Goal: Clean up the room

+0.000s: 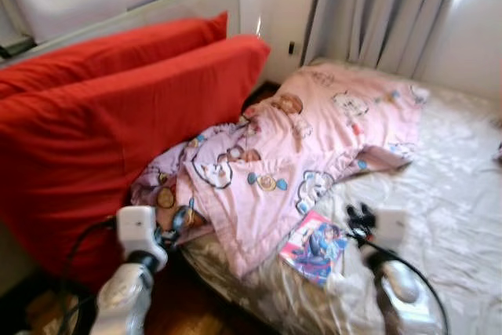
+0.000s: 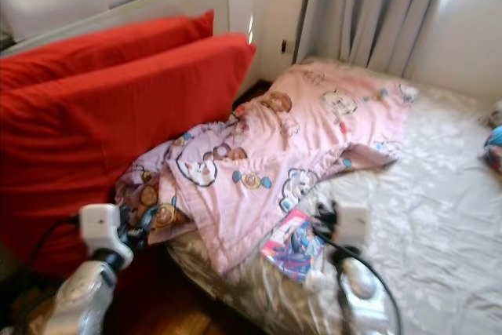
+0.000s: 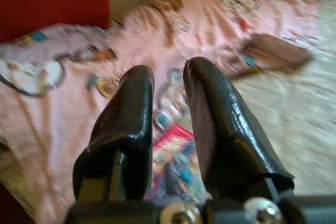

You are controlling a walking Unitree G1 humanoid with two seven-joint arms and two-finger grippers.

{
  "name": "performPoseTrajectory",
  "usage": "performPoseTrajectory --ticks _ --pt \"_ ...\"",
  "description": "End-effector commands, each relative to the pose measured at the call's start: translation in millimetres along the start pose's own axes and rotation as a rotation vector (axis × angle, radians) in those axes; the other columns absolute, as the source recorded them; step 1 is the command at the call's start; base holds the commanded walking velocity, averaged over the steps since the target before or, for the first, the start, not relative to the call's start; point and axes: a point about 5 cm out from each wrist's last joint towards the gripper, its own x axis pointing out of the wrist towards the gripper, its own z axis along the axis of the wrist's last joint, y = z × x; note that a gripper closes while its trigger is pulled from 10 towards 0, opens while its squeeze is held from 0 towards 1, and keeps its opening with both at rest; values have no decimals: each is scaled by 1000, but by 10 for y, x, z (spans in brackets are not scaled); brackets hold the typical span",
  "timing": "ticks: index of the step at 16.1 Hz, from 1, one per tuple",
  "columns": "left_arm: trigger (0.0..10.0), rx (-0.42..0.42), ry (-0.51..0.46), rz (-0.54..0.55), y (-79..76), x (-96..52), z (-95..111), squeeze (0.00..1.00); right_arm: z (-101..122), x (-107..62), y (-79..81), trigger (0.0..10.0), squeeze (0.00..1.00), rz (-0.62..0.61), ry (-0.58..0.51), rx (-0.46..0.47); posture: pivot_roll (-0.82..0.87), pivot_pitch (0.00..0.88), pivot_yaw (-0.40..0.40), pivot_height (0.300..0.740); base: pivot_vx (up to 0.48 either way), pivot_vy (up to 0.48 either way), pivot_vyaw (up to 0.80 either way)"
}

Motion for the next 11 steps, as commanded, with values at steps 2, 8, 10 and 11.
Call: performPoseTrajectory --ticks 2,8,10,11 --pt "10000 -9 -16 -19 -63 14 24 0 -8 -51 -129 10000 0 -36 8 -8 30 0 -27 740 296 0 0" --pt "10000 -1 -26 -28 -44 8 57 0 0 -37 -28 10000 0 -14 -9 19 24 4 -8 740 0 0 0" --pt "10000 0 -37 -25 -29 21 86 0 35 -24 -16 10000 0 -11 -25 15 25 3 -4 740 0 0 0" --pt "10000 -2 -42 -17 -19 28 94 0 40 -20 -7 10000 0 -7 -28 13 26 2 -4 740 0 0 0"
